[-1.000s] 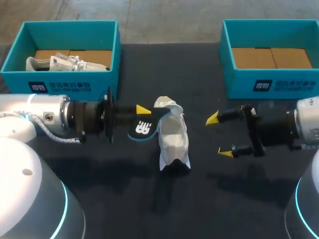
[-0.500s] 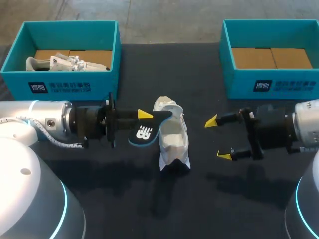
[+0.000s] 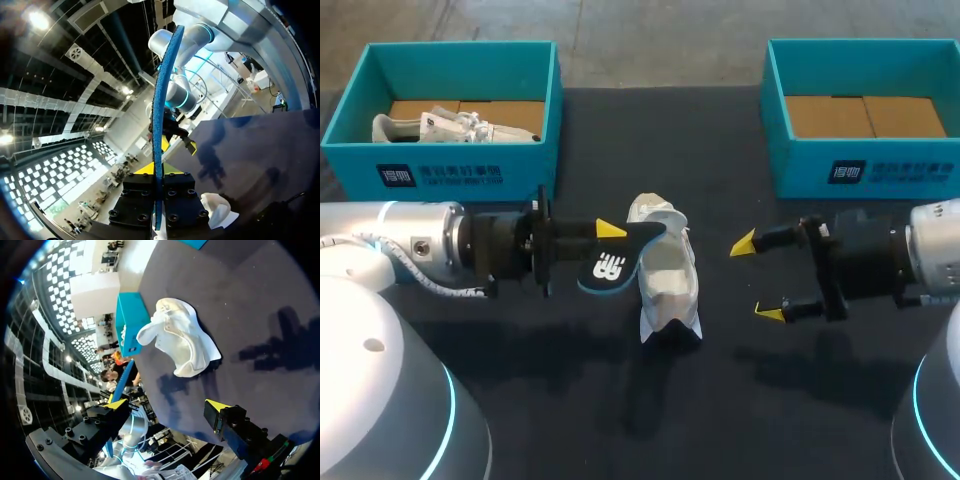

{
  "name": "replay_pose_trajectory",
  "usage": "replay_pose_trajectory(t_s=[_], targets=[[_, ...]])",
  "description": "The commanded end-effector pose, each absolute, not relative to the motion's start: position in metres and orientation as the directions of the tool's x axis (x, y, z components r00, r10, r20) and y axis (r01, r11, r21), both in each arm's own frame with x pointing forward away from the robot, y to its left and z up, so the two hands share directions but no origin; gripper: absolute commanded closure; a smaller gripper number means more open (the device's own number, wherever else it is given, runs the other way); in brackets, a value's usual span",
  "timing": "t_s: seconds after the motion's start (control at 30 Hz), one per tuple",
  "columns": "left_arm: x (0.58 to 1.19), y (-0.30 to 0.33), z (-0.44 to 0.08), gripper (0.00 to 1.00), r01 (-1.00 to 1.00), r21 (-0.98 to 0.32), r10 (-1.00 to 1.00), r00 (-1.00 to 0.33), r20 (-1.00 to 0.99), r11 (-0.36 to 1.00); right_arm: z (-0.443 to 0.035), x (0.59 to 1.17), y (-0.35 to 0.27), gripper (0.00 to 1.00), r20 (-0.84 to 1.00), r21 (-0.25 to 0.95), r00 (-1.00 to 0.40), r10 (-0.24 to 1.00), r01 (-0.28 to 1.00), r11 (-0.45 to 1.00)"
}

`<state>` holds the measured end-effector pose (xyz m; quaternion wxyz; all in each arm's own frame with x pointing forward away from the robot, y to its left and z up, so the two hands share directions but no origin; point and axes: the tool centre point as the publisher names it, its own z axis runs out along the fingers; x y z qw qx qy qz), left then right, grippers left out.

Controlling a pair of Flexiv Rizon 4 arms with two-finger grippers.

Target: Take the shoe out of the shoebox, open the shoe tongue, remove and reinsert the insole, then place the shoe into the shoebox

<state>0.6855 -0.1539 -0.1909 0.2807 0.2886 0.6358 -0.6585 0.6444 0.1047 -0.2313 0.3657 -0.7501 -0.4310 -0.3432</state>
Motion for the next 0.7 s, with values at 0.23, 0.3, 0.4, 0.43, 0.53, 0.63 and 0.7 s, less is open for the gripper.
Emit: replay_pose_trajectory(t_s=[0.23,0.3,0.4,0.43,0.53,0.63,0.7], targets=[[0.685,-0.155,-0.192,1.0,0.737,-0.675,-0.005,-0.676,-0.737,-0.032,-0.231,0.644,0.106,0.0,0.828,-0.252,0.395,0.398,0.896,-0.365],[0.685,-0.155,-0.192,1.0,0.737,-0.675,-0.005,-0.676,-0.737,-0.032,-0.231,0.644,0.106,0.0,0.828,-0.252,0.395,0.398,0.896,-0.365],[0.685,-0.156,-0.192,1.0,0.726,-0.686,0.0,-0.687,-0.727,-0.044,-0.231,0.644,0.106,0.0,0.828,-0.252,0.395,0.398,0.896,-0.365],[0.684,-0.158,-0.192,1.0,0.718,-0.695,0.007,-0.695,-0.719,-0.044,-0.231,0.644,0.106,0.0,0.828,-0.252,0.395,0.398,0.896,-0.365],[0.677,-0.164,-0.193,1.0,0.708,-0.702,0.022,-0.703,-0.711,-0.075,-0.233,0.646,0.112,0.0,0.824,-0.248,0.395,0.406,0.896,-0.37],[0.679,-0.166,-0.202,1.0,0.694,-0.715,0.015,-0.717,-0.697,-0.081,-0.235,0.65,0.114,0.0,0.82,-0.23,0.394,0.416,0.891,-0.391],[0.68,-0.167,-0.207,1.0,0.686,-0.723,0.014,-0.725,-0.689,-0.083,-0.236,0.652,0.114,0.0,0.816,-0.214,0.387,0.429,0.892,-0.397]])
